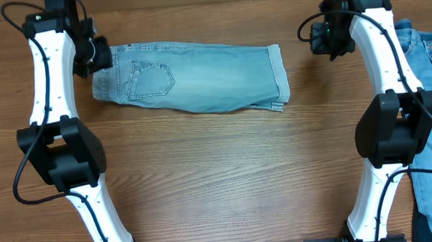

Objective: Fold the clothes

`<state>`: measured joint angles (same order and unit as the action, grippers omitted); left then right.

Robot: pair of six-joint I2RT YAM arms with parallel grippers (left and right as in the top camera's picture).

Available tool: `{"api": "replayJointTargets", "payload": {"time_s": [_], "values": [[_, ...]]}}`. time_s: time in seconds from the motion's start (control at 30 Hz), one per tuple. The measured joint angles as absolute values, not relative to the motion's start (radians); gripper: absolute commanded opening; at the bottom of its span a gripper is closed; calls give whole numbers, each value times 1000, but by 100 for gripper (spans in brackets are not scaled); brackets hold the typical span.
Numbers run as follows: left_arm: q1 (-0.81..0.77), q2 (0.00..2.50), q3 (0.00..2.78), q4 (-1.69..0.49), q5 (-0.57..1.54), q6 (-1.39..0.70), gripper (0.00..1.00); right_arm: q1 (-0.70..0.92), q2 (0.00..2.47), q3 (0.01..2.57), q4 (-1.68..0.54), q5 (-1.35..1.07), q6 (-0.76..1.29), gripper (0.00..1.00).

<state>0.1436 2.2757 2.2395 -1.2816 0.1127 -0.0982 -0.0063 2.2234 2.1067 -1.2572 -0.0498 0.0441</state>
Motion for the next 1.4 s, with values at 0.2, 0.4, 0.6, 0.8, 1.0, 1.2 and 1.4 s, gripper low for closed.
{"api": "replayJointTargets", "payload": {"time_s": [0.2, 0.4, 0.6, 0.8, 1.0, 1.2, 1.4], "values": [[139, 2272, 2256, -1291, 64, -94, 82, -6, 2213, 2101, -1341, -164, 51, 76], [139, 2272, 2167, -1254, 13, -91, 85, -6, 2213, 1869, -1131, -292, 52, 77], [139, 2272, 2053, -1113, -16, -78, 85, 17, 2213, 1652, -995, -437, -8, 79], [139, 2272, 1953, -1048, -51, -75, 83, 138, 2211, 1643, -936, -452, -17, 65], [139, 2272, 1953, -1047, -58, -71, 78, 165, 2211, 1634, -899, -461, 23, 4], [139, 2272, 1953, -1056, -53, -71, 70, 111, 2211, 1634, -901, -430, 4, 4], [126, 2272, 2070, -1188, -32, -71, 70, -96, 2211, 1634, -916, -359, -74, 4]]}}
